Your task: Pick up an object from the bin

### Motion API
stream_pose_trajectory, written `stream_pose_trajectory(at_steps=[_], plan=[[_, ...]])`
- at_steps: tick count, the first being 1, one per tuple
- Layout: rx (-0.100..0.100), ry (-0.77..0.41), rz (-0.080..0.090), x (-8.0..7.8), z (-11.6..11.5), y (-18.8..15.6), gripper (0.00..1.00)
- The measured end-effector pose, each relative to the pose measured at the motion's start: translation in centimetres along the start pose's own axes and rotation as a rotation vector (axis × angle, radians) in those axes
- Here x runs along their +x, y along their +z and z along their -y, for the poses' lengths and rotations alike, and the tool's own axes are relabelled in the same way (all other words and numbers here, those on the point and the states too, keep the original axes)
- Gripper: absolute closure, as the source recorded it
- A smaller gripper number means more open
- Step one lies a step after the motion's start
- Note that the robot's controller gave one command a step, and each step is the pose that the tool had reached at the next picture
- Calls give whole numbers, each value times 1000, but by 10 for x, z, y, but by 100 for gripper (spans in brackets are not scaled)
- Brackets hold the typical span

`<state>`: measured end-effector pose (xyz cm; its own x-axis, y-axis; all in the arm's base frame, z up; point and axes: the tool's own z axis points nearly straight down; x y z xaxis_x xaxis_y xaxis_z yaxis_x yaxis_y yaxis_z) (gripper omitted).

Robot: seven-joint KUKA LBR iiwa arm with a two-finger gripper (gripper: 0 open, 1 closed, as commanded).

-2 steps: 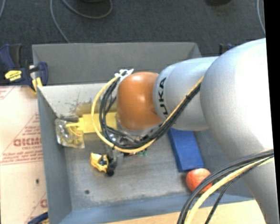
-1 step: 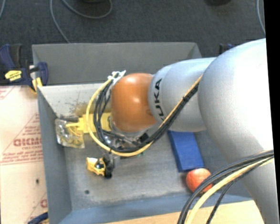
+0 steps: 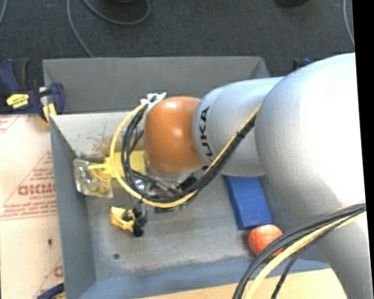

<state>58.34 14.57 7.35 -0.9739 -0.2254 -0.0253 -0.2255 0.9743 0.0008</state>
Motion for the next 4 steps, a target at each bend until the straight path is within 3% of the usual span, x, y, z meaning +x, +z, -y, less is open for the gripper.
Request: stream_pose_trajectory(at_steps=[1, 2, 3, 4], plan=[[2, -9, -4, -9, 3, -15, 100], [0, 76, 0, 0, -6, -24, 100], [2, -76, -1, 1, -10, -9, 100], [0, -30, 3, -8, -24, -2, 100]])
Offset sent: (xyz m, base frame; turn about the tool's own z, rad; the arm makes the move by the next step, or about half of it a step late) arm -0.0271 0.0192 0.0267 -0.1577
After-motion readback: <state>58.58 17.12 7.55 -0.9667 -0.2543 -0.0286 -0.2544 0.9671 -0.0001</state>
